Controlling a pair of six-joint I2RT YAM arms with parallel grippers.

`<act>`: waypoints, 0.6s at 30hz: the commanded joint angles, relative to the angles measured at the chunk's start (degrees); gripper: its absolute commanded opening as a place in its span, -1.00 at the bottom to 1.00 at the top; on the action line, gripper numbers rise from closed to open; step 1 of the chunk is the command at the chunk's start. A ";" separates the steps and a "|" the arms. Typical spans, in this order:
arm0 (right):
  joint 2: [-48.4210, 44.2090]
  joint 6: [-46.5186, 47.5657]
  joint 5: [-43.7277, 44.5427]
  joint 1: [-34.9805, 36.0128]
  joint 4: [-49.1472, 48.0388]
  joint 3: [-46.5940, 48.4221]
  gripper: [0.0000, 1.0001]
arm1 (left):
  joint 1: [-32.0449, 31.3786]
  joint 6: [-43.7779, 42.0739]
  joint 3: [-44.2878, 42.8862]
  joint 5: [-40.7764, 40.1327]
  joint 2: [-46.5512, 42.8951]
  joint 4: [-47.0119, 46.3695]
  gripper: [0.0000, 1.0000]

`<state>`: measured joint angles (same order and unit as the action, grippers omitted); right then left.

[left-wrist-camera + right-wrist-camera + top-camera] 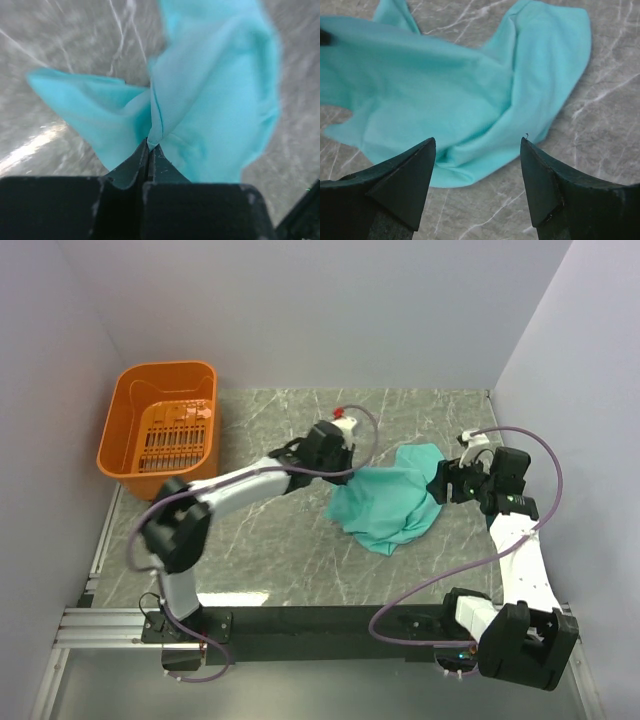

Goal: Fold and stack the t-shirts
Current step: Flatten the tshirt out

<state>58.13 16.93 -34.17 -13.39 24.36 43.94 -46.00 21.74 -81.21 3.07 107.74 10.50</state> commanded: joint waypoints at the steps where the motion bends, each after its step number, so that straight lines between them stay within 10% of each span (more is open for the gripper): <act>1: 0.67 -2.43 2.62 -0.41 -3.26 2.46 0.49 | 1.35 0.15 6.21 -2.81 -13.42 -6.28 -0.99; 18: 12.62 -2.87 3.84 11.07 -4.23 6.59 0.46 | 7.06 -0.38 15.55 -2.63 -25.74 -2.59 -0.99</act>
<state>68.97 14.50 -32.38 -7.25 23.07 46.65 -39.16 21.74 -65.65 0.64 84.07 8.78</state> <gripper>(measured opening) 0.732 0.014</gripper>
